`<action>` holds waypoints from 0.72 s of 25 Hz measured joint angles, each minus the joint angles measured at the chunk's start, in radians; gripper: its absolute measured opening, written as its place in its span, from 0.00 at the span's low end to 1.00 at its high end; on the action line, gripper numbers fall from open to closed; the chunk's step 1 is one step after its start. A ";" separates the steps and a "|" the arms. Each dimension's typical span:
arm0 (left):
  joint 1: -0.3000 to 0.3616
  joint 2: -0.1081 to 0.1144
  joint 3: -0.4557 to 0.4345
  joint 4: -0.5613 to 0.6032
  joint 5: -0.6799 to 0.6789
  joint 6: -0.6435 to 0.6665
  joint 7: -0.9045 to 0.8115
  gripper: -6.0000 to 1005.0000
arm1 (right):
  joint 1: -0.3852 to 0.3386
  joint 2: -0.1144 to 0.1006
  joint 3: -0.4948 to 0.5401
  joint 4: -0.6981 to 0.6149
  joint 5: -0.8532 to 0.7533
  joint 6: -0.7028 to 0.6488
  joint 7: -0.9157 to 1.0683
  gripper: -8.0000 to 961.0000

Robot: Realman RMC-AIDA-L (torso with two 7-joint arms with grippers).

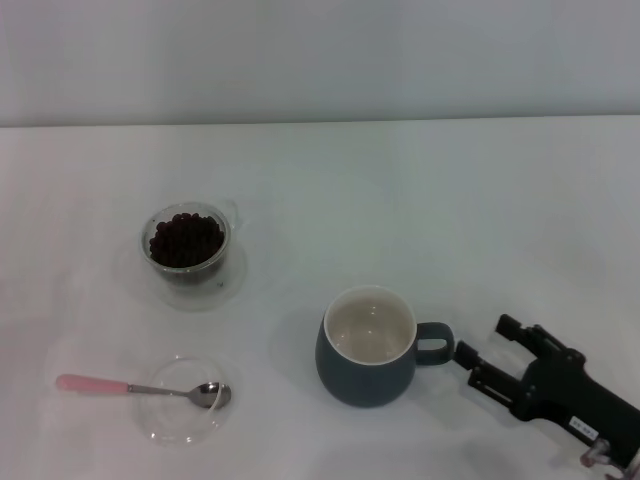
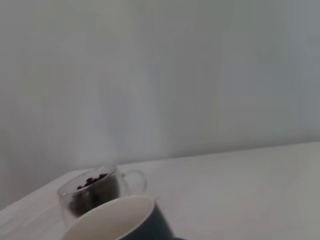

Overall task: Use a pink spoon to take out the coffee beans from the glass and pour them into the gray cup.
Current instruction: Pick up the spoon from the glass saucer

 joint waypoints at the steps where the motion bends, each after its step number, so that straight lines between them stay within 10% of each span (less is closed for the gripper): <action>1: 0.000 0.000 0.000 0.000 0.000 0.001 0.000 0.70 | -0.005 0.000 0.002 -0.008 0.001 -0.006 0.003 0.91; 11: 0.001 0.002 0.004 -0.004 0.026 0.002 -0.013 0.70 | -0.017 0.001 0.098 -0.056 0.123 -0.051 0.030 0.91; 18: 0.064 0.028 0.006 0.070 0.212 -0.012 -0.469 0.70 | -0.013 0.002 0.298 -0.052 0.184 -0.121 -0.100 0.91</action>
